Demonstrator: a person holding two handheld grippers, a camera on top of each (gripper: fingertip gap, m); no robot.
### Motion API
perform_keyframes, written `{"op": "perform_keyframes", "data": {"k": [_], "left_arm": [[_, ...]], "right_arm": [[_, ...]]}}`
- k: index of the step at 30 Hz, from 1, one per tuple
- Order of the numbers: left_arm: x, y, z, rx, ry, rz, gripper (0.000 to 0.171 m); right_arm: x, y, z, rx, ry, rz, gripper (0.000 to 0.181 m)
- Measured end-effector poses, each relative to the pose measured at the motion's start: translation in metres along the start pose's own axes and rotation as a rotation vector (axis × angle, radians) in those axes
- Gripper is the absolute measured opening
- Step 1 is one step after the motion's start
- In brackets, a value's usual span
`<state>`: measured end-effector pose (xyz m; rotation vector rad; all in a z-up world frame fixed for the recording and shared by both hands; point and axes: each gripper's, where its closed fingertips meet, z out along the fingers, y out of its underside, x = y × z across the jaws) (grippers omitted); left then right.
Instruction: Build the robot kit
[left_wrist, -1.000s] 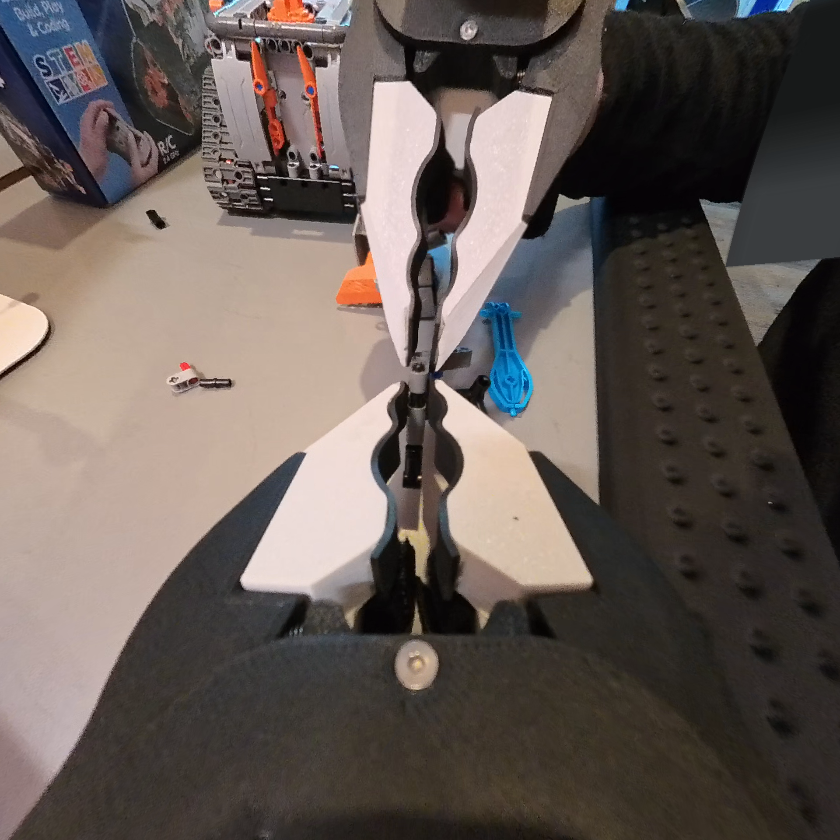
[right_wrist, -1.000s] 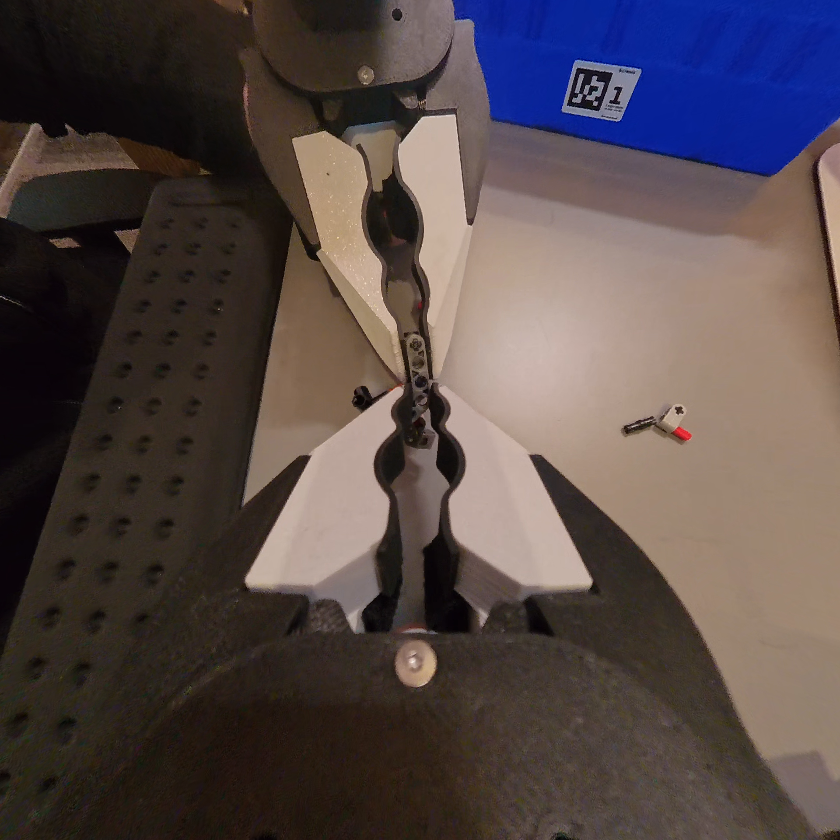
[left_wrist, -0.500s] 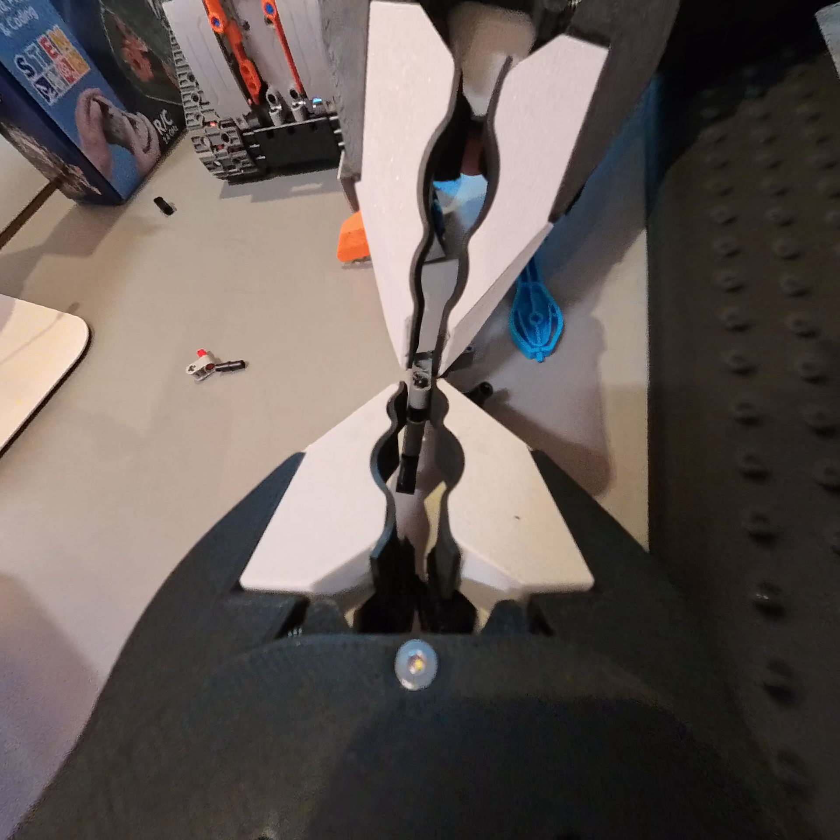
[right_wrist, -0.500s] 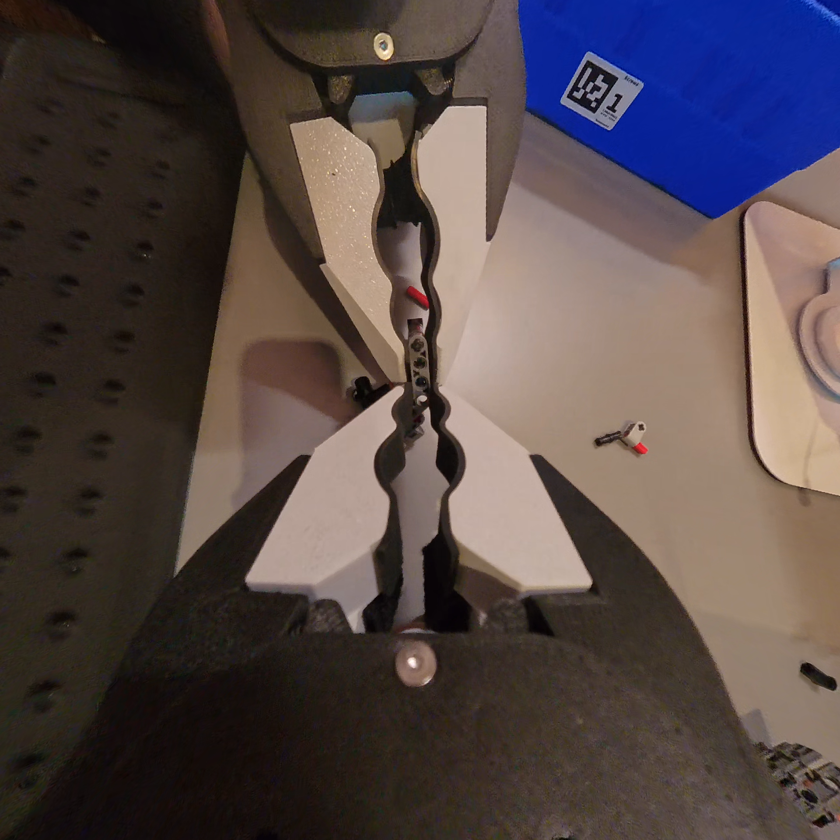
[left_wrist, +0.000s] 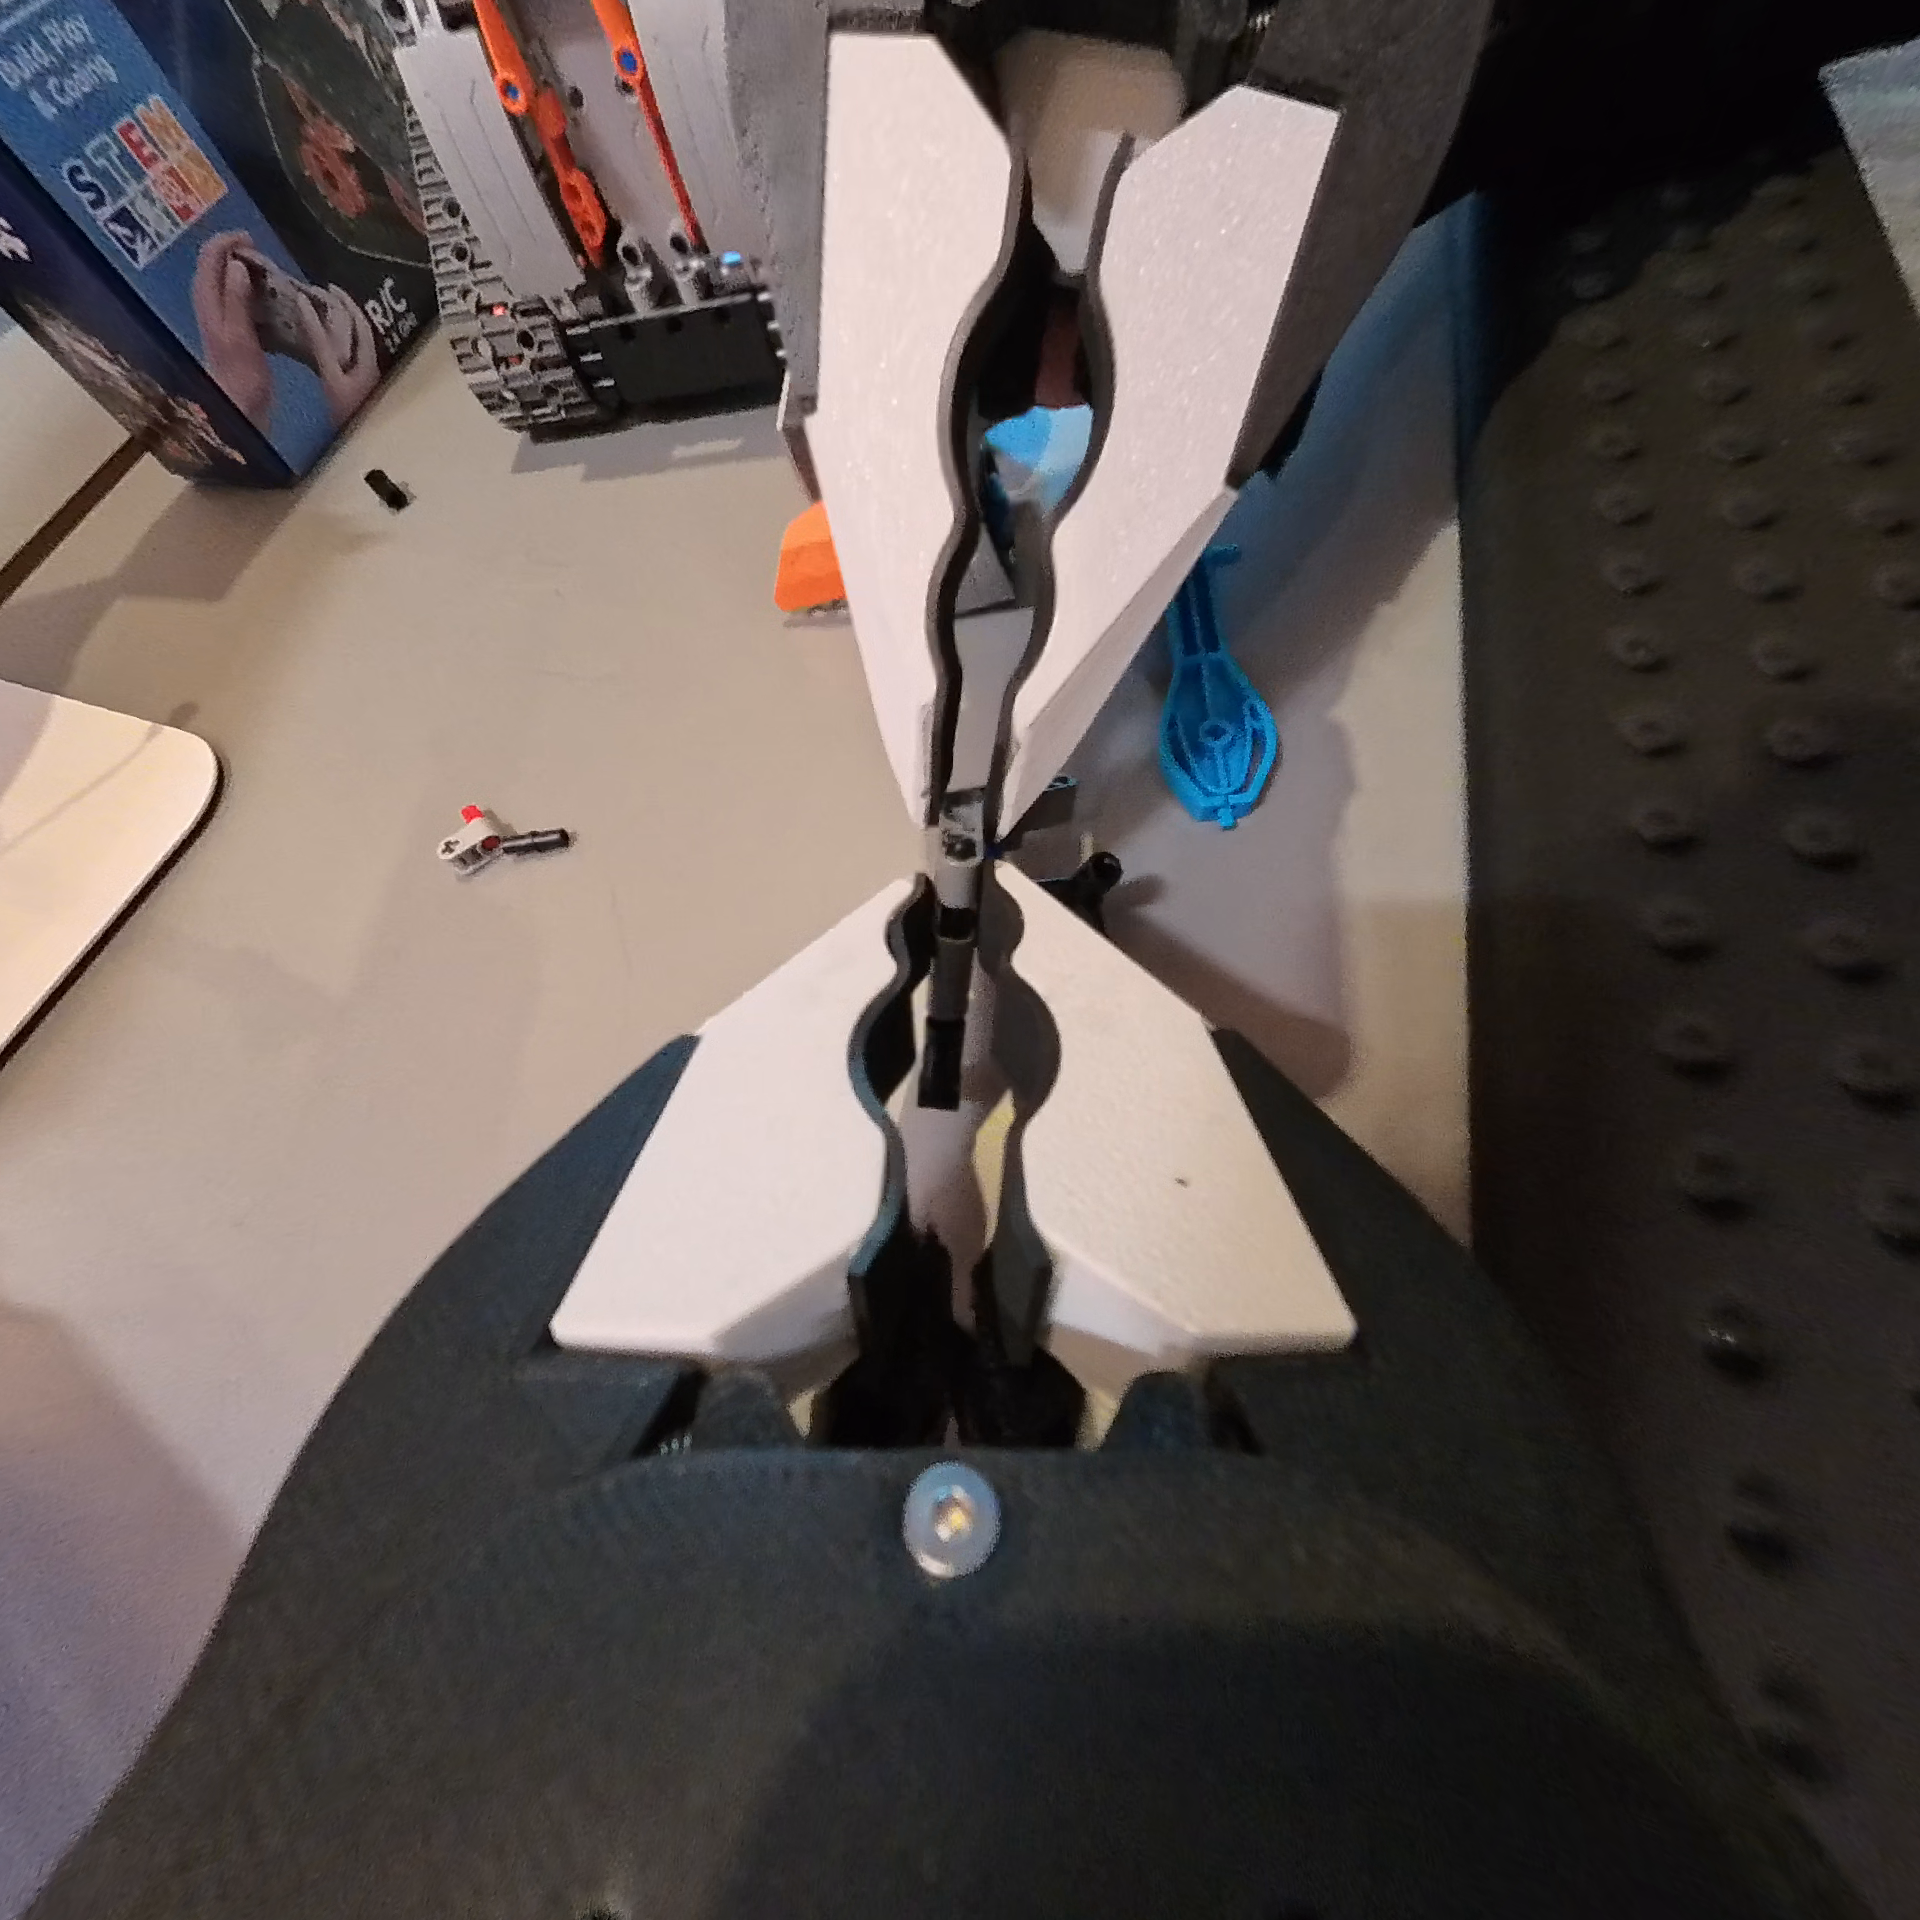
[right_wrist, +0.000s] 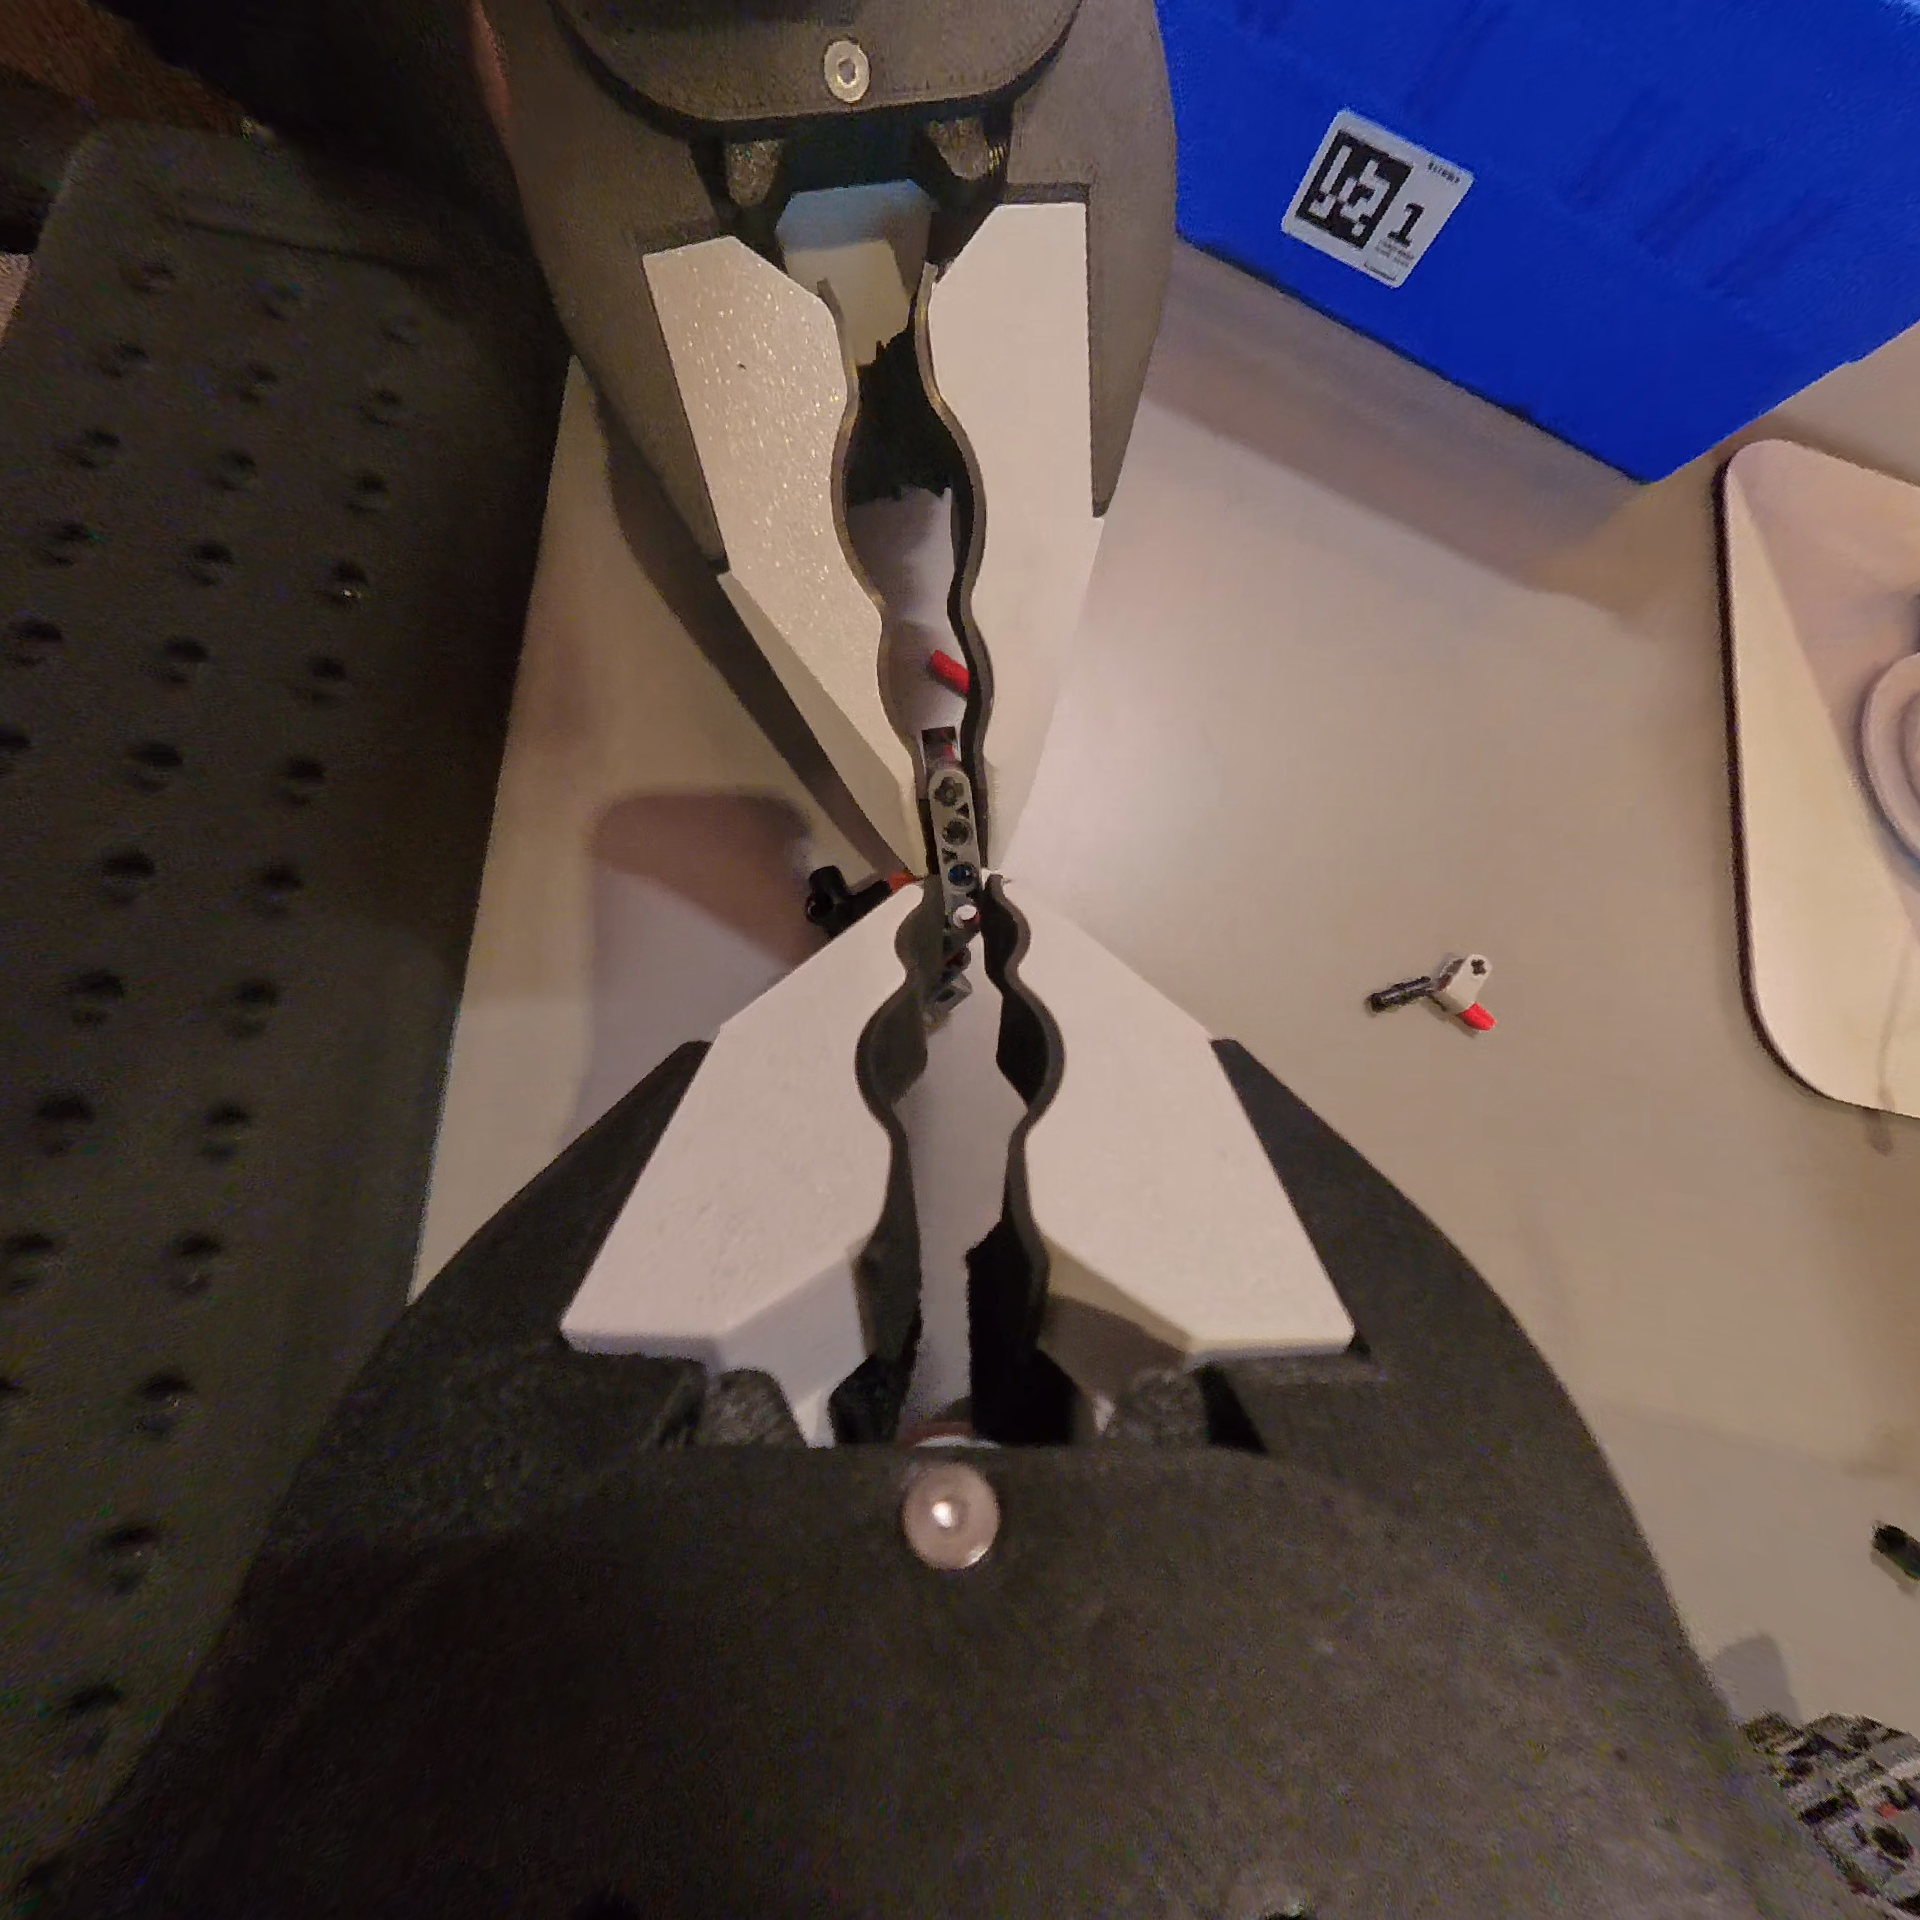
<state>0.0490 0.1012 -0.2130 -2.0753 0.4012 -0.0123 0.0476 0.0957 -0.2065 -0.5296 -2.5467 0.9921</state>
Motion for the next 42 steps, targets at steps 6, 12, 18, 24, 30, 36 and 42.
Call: {"op": "perform_keyframes", "data": {"k": [6,12,18,24,30,36,42], "left_arm": [[-0.001,0.003,0.001,-0.018,-0.011,0.004,0.005],[0.003,0.003,0.002,-0.022,-0.006,0.025,0.004],[0.005,0.002,0.003,-0.02,-0.006,0.042,0.004],[0.01,0.002,0.003,-0.022,0.02,0.061,0.004],[0.013,0.003,0.003,-0.031,0.037,0.068,0.005],[0.014,0.007,0.002,-0.04,0.039,0.086,0.006],[0.01,0.006,0.0,-0.027,0.043,0.021,0.01]], "right_arm": [[0.001,0.001,0.003,-0.015,0.037,-0.028,0.004],[-0.002,0.002,0.004,-0.014,0.006,-0.034,0.004],[-0.004,0.003,0.004,-0.006,-0.074,0.015,0.004],[-0.01,0.004,0.005,-0.032,-0.176,0.007,0.004],[-0.013,0.005,0.007,-0.09,-0.263,0.014,0.005],[-0.015,0.003,0.01,-0.122,-0.267,0.0,0.005],[-0.013,0.003,0.006,-0.068,-0.278,0.089,0.006]]}}
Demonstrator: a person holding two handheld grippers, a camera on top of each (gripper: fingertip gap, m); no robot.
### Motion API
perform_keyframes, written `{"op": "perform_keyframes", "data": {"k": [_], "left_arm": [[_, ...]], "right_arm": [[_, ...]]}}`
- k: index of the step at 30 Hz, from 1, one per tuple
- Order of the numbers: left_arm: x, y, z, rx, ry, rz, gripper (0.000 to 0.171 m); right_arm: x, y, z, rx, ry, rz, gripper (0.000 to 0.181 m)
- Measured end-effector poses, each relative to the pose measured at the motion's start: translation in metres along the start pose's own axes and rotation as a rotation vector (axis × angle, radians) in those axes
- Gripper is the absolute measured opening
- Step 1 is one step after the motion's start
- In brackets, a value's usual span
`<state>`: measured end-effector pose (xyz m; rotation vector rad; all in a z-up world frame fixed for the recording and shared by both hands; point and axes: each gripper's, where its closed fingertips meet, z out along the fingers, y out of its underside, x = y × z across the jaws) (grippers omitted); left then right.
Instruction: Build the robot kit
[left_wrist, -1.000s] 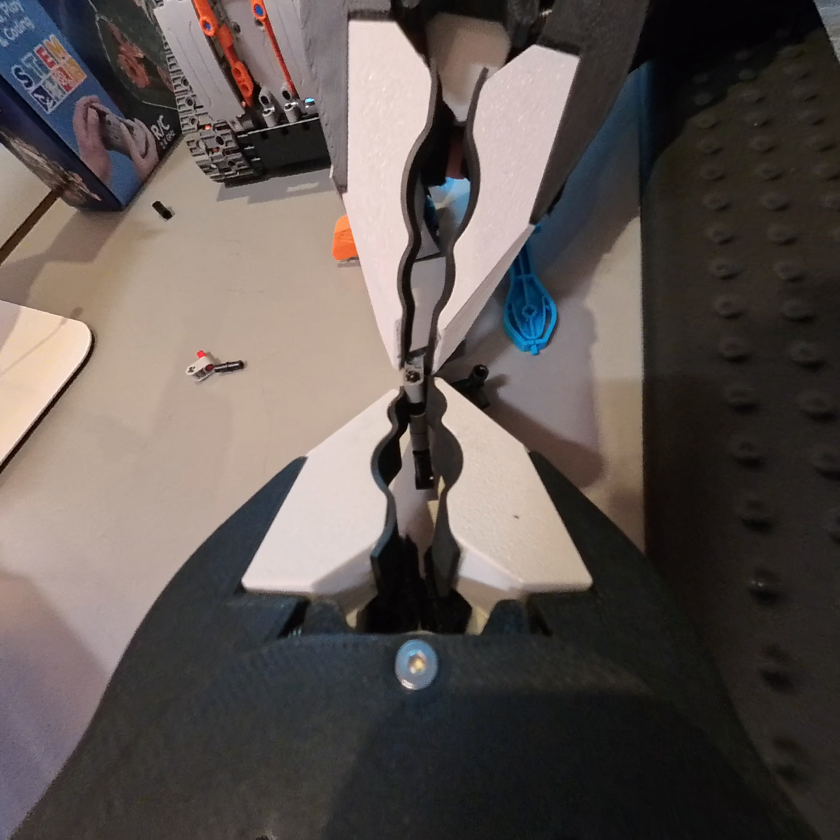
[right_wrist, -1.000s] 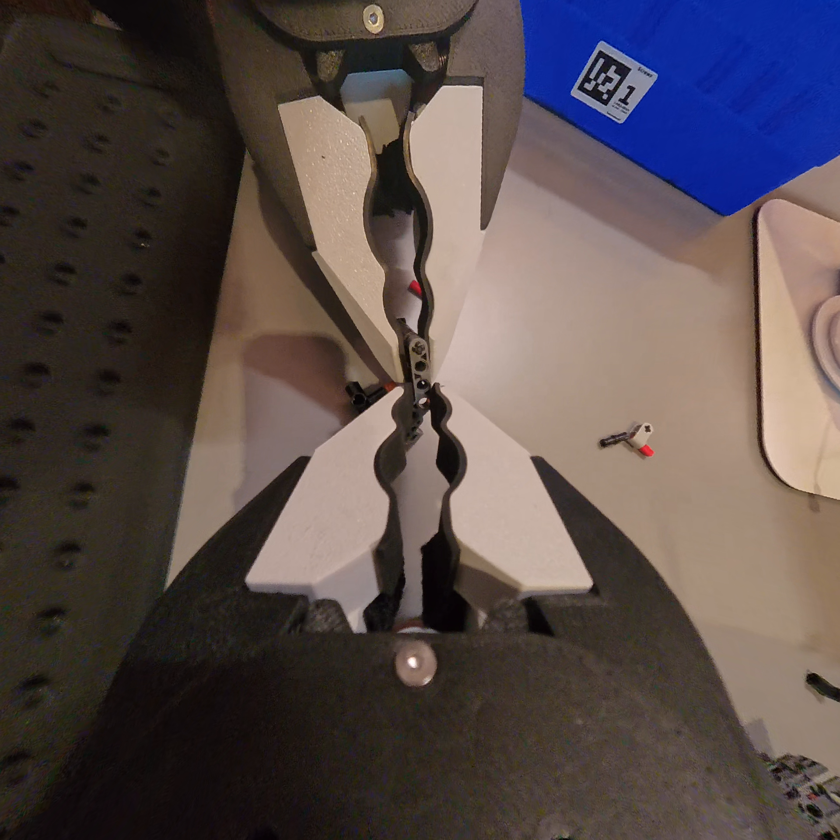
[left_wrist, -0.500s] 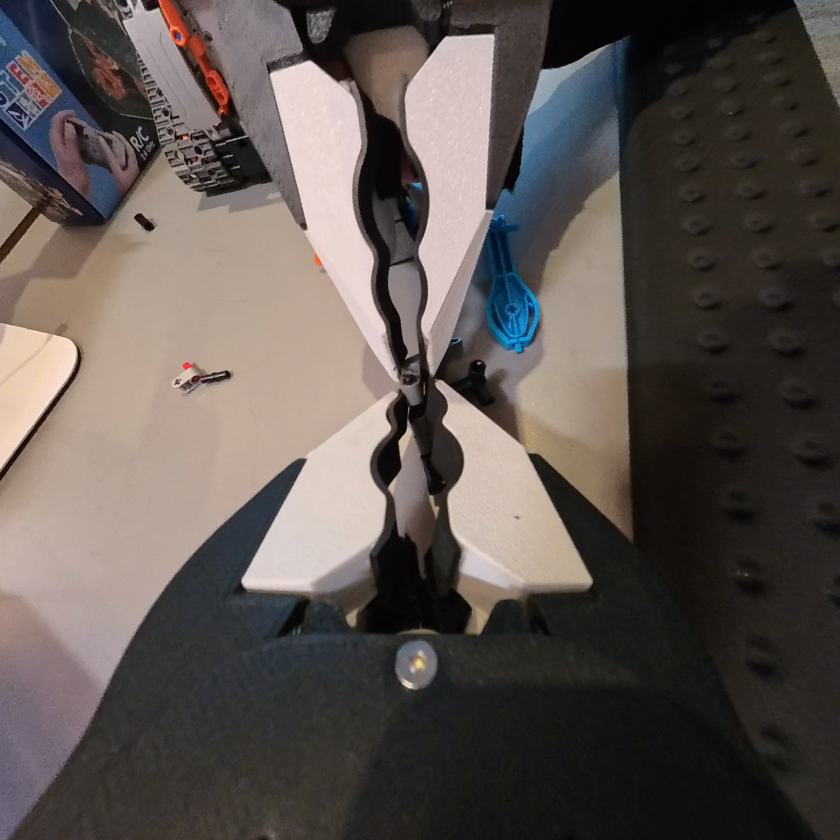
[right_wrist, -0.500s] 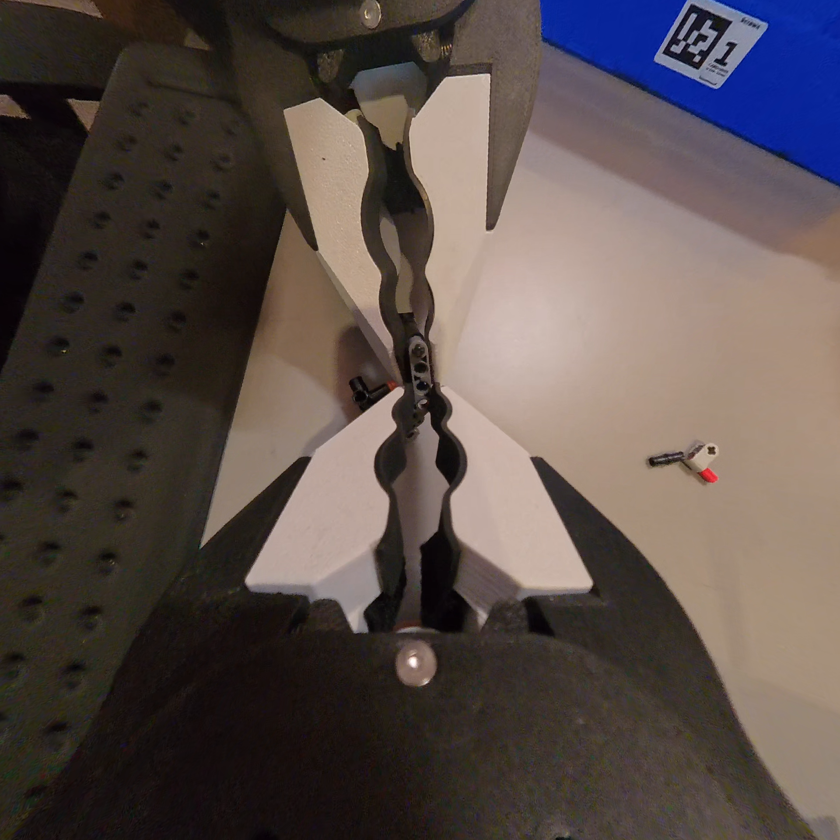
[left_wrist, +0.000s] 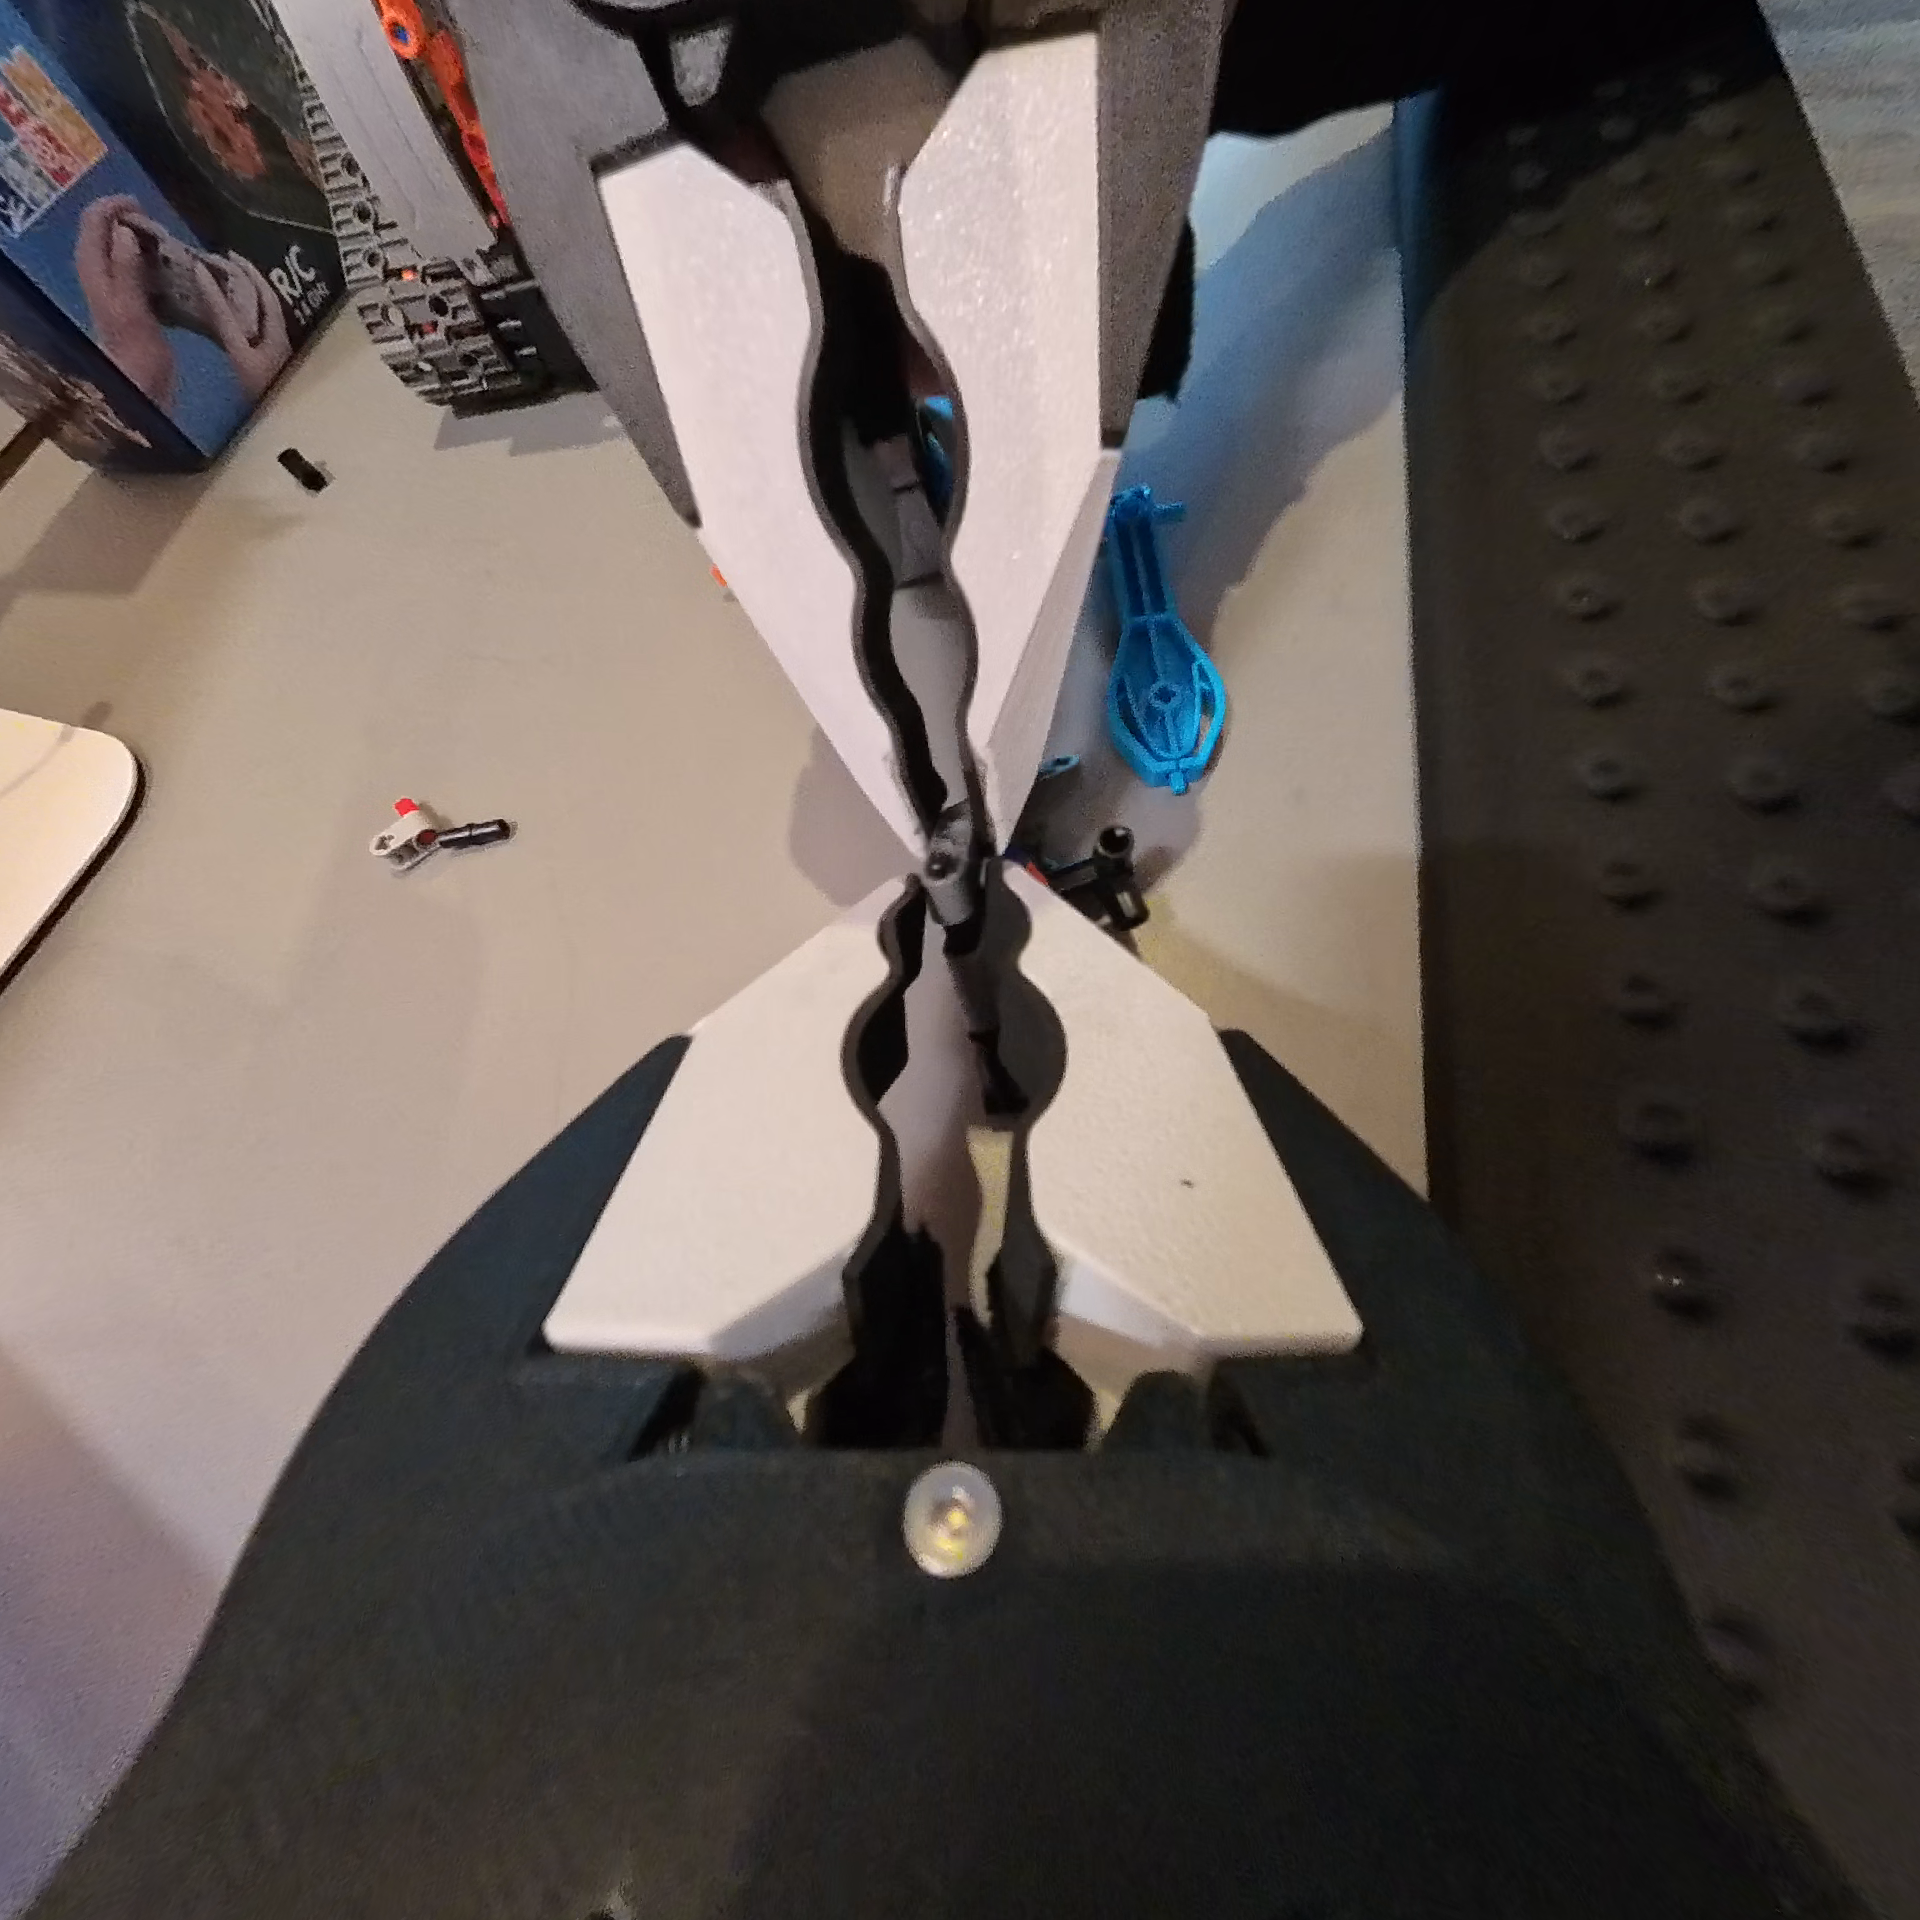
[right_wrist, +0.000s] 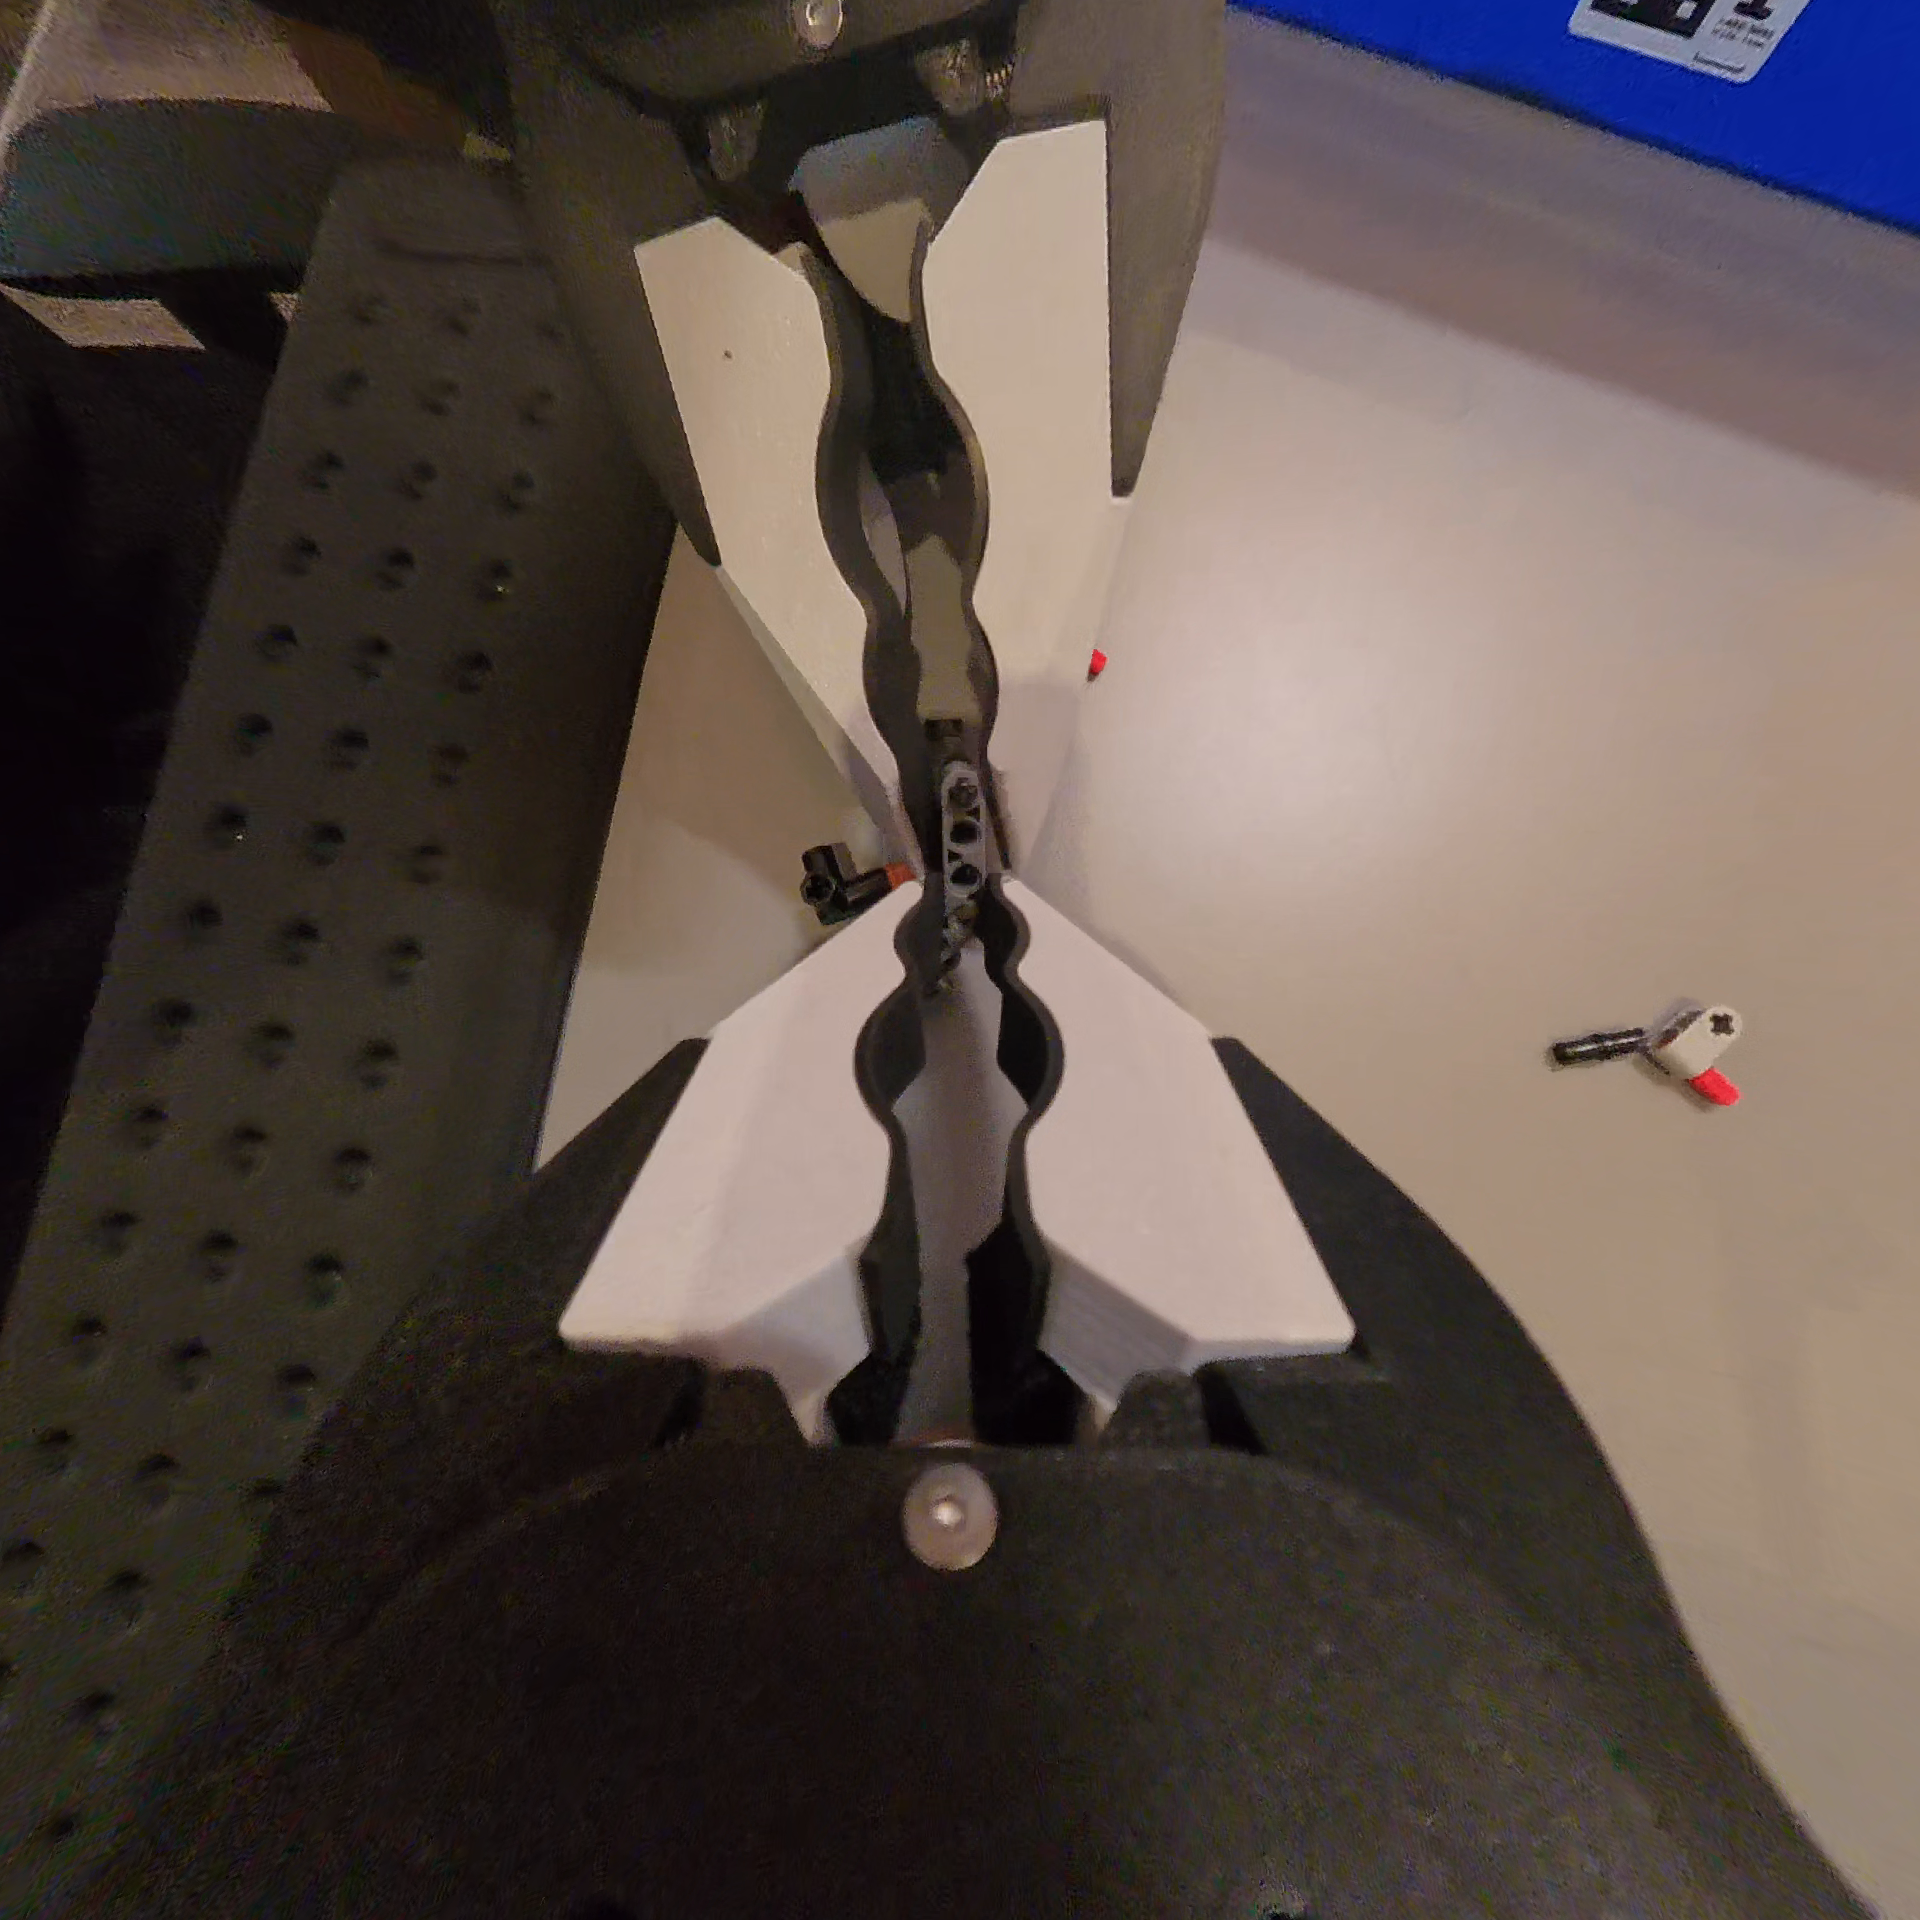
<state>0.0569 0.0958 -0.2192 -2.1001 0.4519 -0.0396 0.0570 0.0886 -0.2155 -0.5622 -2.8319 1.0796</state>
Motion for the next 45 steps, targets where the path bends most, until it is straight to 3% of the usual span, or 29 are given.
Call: {"op": "perform_keyframes", "data": {"k": [10,13,16,18,20,36,41,42,43,45], "left_arm": [[-0.008,0.003,-0.005,-0.013,-0.015,-0.047,0.006],[-0.013,0.005,-0.005,-0.016,-0.009,-0.132,0.006],[-0.016,0.005,-0.005,-0.012,-0.004,-0.194,0.006],[-0.017,0.006,-0.005,-0.014,0.01,-0.24,0.006],[-0.018,0.006,-0.003,-0.017,0.008,-0.251,0.006],[-0.016,0.008,-0.003,-0.029,-0.062,-0.179,0.007],[-0.015,0.007,-0.005,-0.017,-0.025,-0.207,0.008],[-0.015,0.007,-0.005,-0.02,-0.023,-0.207,0.013],[-0.014,0.007,-0.004,-0.023,-0.009,-0.209,0.029],[-0.01,0.007,-0.003,-0.027,0.04,-0.225,0.027]], "right_arm": [[0.011,-0.002,-0.009,0.021,0.045,0.032,0.007],[0.013,0.003,-0.019,-0.019,0.125,-0.013,0.029],[0.009,0.006,-0.019,-0.068,0.219,-0.1,0.038],[0.01,0.012,-0.015,-0.121,0.297,-0.177,0.031],[0.01,0.015,-0.011,-0.139,0.33,-0.221,0.007],[0.011,0.012,-0.008,-0.17,0.231,-0.167,0.0],[0.005,0.01,-0.006,-0.136,0.194,-0.173,0.0],[0.003,0.008,-0.005,-0.12,0.199,-0.188,0.0],[-0.001,0.007,-0.003,-0.114,0.193,-0.209,0.0],[-0.002,0.006,-0.004,-0.122,0.22,-0.239,0.0]]}}
